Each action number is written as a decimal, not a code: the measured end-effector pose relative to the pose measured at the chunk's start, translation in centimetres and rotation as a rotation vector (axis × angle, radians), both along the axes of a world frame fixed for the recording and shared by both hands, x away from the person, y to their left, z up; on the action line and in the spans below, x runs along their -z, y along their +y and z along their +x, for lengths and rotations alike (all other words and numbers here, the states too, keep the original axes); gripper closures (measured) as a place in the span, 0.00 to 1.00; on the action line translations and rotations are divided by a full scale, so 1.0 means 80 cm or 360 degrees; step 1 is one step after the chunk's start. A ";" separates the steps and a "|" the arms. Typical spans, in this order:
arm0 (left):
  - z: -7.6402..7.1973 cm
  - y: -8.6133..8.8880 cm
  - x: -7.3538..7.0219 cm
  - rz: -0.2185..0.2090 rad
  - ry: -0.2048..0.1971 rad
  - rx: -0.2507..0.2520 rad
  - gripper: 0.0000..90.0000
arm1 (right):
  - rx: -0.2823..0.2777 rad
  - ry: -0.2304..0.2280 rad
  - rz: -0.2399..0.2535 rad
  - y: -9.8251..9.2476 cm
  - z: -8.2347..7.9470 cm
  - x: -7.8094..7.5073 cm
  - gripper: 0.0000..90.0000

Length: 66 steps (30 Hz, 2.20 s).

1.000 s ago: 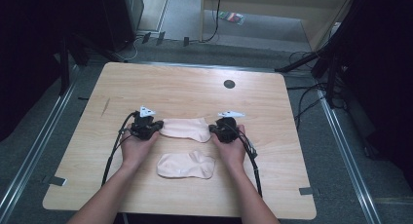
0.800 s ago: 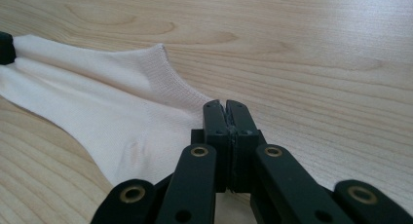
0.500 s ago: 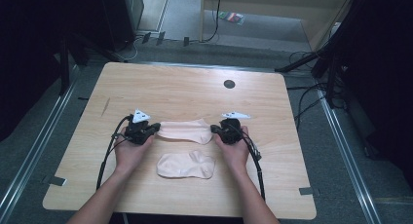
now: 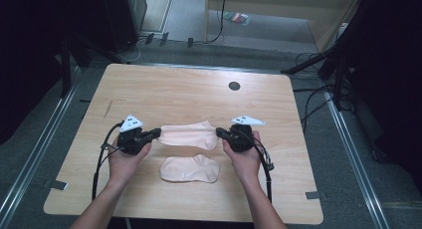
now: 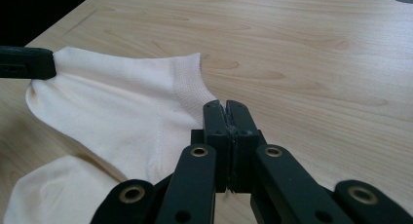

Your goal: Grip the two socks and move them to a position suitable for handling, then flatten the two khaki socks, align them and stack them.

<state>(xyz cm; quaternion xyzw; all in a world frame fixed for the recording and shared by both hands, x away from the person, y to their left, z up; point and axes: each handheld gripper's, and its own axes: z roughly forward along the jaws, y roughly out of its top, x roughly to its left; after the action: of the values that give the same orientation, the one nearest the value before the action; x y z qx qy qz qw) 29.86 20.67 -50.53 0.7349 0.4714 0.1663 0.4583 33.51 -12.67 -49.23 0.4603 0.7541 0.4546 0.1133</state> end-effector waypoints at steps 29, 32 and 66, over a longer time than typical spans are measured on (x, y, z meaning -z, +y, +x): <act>-0.084 -0.001 0.008 -0.0049 0.0050 0.0118 1.00 | -0.0078 0.0060 0.0041 -0.018 -0.083 0.008 1.00; -0.088 -0.003 0.015 -0.0048 0.0081 0.0130 1.00 | -0.0082 0.0062 0.0025 -0.020 -0.087 0.011 1.00; -0.075 0.000 0.046 -0.0199 0.0290 0.0103 0.70 | -0.0076 0.0120 0.0050 -0.022 -0.099 0.041 0.62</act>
<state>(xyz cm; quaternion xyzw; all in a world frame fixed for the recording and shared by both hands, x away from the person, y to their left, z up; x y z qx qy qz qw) 23.85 20.67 -54.21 0.7318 0.4966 0.0541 0.4636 25.59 -14.45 -52.55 0.4606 0.7614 0.4512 0.0668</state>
